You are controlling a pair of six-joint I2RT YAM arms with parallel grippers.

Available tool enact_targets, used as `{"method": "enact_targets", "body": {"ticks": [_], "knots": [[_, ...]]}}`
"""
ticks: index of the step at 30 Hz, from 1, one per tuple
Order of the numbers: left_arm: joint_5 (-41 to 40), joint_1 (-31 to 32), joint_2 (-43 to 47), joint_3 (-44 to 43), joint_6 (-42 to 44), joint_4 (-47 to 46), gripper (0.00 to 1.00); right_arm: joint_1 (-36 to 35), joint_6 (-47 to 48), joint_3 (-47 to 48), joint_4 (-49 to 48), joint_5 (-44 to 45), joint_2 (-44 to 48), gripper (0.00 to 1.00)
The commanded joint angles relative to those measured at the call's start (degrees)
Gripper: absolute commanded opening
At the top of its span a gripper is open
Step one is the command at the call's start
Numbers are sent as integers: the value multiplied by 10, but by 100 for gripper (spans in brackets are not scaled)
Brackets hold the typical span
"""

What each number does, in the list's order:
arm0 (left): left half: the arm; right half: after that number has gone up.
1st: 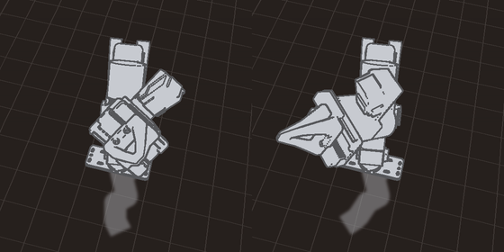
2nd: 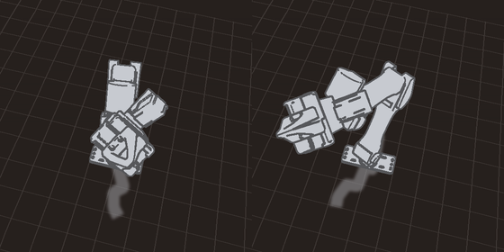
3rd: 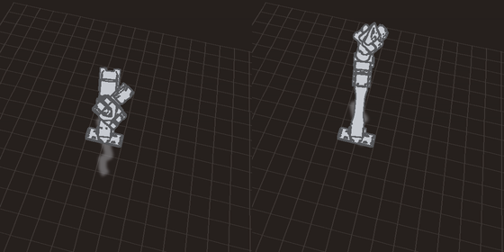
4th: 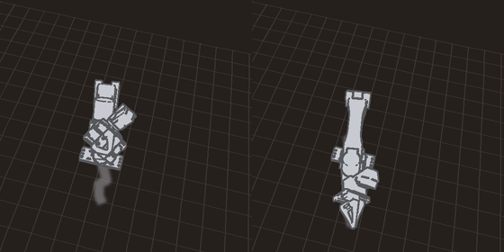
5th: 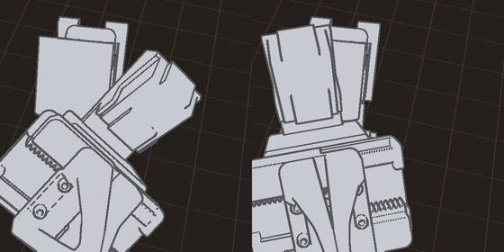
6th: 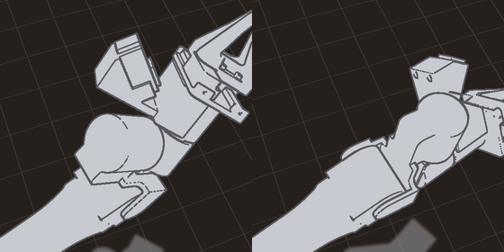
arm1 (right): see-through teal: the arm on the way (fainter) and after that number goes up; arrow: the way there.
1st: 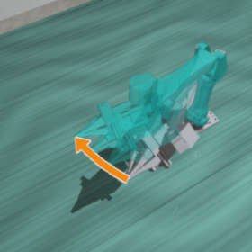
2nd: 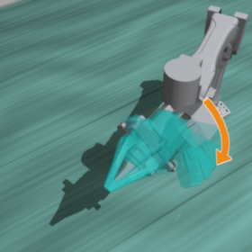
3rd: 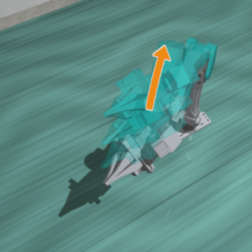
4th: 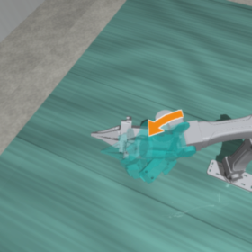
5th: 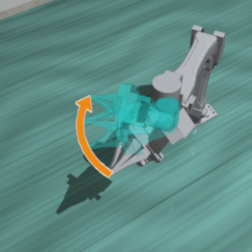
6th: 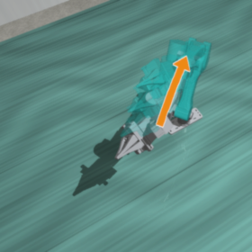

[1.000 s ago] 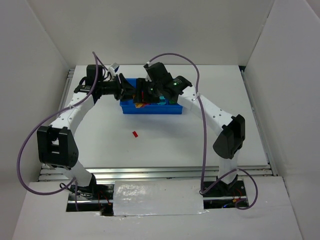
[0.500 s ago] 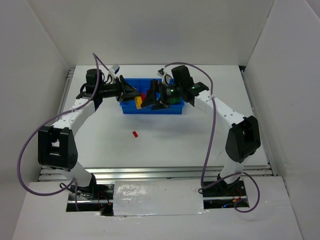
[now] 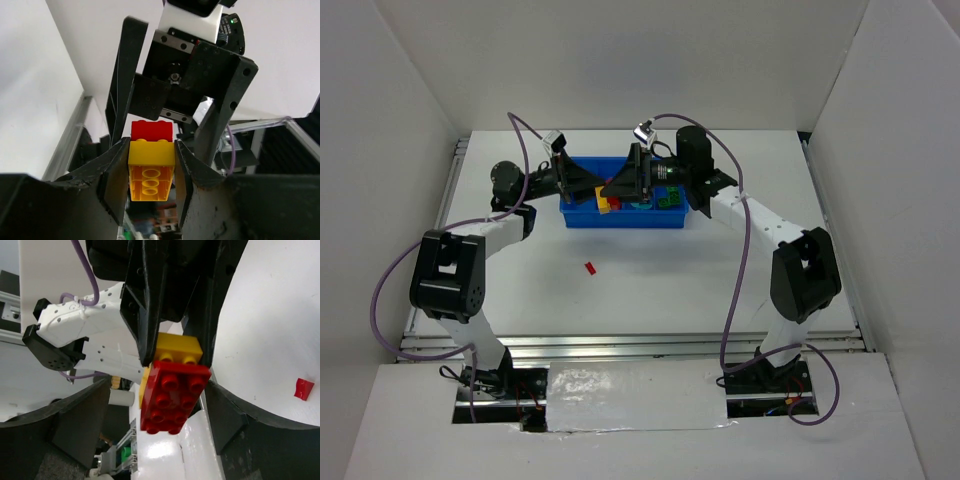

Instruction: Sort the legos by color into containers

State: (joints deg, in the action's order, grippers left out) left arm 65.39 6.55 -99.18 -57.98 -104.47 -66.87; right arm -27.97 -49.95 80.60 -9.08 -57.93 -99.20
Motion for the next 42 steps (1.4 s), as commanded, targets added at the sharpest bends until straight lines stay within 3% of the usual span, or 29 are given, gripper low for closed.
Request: {"method": "enact_targets", "body": {"ticks": [1, 4, 8, 10, 11, 16, 24, 26, 27, 28, 29, 30, 31, 32, 37, 42], "knots": [[16, 2, 6, -10, -66, -258, 0, -2, -14, 32, -47, -21, -16, 82], [22, 3, 27, -10, -2, -195, 0, -2, -24, 40, -62, -26, -22, 62], [28, 2, 47, -18, 72, -75, 0, 1, -49, 22, -102, -46, -25, 46], [32, 1, 54, -23, 105, -46, 0, 5, -59, 11, -118, -49, -21, 7], [33, 0, 57, -24, 113, -34, 0, 7, -61, 2, -121, -48, -20, 0], [42, -14, 69, -35, 145, 4, 0, 42, -45, -13, -105, -54, -9, 0], [40, -62, 81, -59, 264, 128, 0, 107, 84, 8, 51, -10, -20, 0], [20, -64, 72, -78, 317, 245, 0, 108, 120, 41, 113, 39, -43, 0], [-3, -64, 60, -134, 462, 356, 0, 107, 131, 62, 144, 67, -55, 0], [-42, -64, 50, -189, 564, 653, 0, 98, 156, 122, 211, 96, -84, 0], [-174, -56, 33, -302, 660, 778, 0, 91, 166, 158, 247, 177, -103, 0], [-249, -44, -5, -349, 764, 860, 0, 85, 172, 192, 279, 223, -121, 0], [-295, -32, -27, -389, 784, 933, 0, 75, 172, 261, 329, 262, -158, 0], [-340, -34, -50, -451, 788, 956, 0, 70, 164, 292, 352, 336, -176, 0], [-426, -52, -129, -532, 770, 994, 0, 26, 154, 475, 475, 511, -270, 0], [-416, -52, -146, -575, 765, 1019, 0, -13, 160, 473, 469, 534, -289, 0]]}}
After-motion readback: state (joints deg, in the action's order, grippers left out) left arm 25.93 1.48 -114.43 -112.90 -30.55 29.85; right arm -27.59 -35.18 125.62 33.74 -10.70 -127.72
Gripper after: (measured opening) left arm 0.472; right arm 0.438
